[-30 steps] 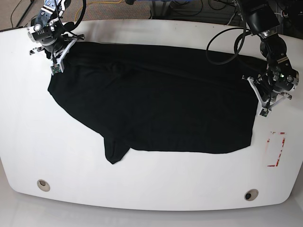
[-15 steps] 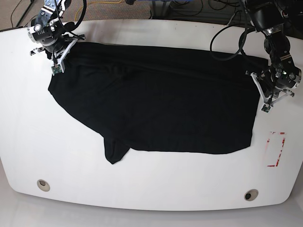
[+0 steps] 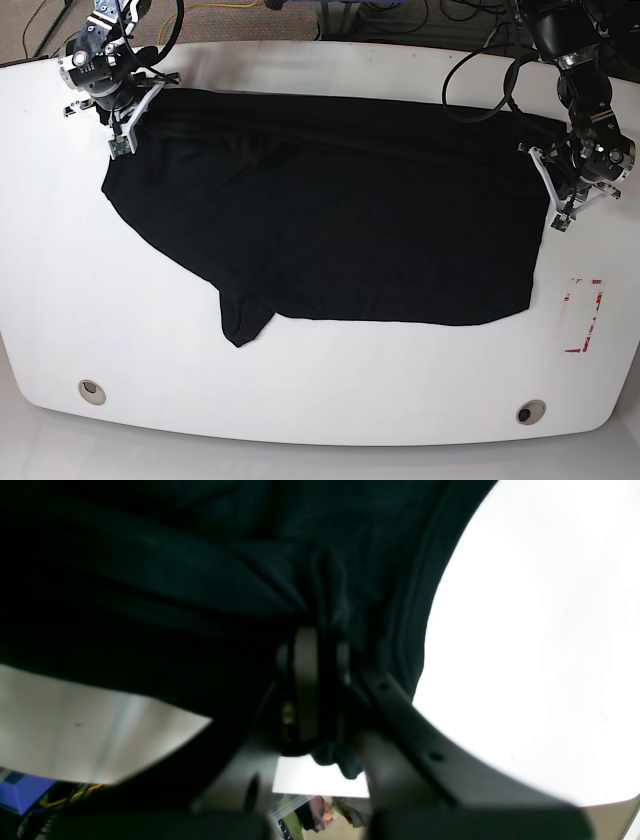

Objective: Layout the t-shirt on the table in an organized manner, then fold the t-shirt properly
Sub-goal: 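Open the right gripper and move it onto the shirt body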

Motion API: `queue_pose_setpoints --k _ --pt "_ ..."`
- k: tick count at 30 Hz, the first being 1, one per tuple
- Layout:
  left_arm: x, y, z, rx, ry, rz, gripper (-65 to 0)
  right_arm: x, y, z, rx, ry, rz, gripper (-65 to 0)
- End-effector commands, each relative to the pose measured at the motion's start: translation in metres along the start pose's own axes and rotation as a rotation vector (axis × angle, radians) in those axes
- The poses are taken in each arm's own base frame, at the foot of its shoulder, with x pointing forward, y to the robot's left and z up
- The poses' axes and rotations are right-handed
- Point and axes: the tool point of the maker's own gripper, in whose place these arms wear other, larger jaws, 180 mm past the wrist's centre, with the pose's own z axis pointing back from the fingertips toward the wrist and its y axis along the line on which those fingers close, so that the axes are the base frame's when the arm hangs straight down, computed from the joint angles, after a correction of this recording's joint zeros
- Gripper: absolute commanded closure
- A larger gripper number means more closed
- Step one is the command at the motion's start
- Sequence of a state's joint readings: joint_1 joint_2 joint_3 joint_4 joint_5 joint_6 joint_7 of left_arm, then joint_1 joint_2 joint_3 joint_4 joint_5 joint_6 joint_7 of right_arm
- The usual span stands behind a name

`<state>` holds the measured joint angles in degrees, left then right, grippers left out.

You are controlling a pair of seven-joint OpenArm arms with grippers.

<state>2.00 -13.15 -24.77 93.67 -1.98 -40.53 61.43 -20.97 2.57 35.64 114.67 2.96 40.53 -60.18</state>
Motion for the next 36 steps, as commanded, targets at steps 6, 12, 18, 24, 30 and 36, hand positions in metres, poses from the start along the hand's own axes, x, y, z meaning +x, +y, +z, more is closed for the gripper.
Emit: queue_pose_setpoints --k 6,12,18,24,30,36 --pt "0.007 0.015 0.006 0.047 -0.012 -0.008 -12.5 0.002 -0.012 0.005 -0.042 -0.003 0.013 -20.3" --pt "0.007 0.015 0.006 0.047 -0.012 -0.008 -27.8 -0.001 -0.012 0.006 -0.044 0.003 0.015 -51.4" --pt "0.007 0.015 0.007 0.050 -0.012 -0.010 -32.4 -0.006 -0.007 0.007 -0.025 0.005 0.011 -65.0" --pt "0.008 0.020 0.009 0.059 -0.015 -0.011 -32.5 0.001 -0.006 0.011 0.018 -0.057 -0.050 -63.7" --pt "0.024 0.041 0.025 0.120 -0.061 -0.030 -31.9 0.018 -0.001 0.016 0.088 -0.158 -0.123 -58.7" --pt "0.035 0.056 0.044 0.183 -0.113 -0.016 -31.9 0.032 0.007 0.020 0.157 -0.219 -0.143 -56.9"
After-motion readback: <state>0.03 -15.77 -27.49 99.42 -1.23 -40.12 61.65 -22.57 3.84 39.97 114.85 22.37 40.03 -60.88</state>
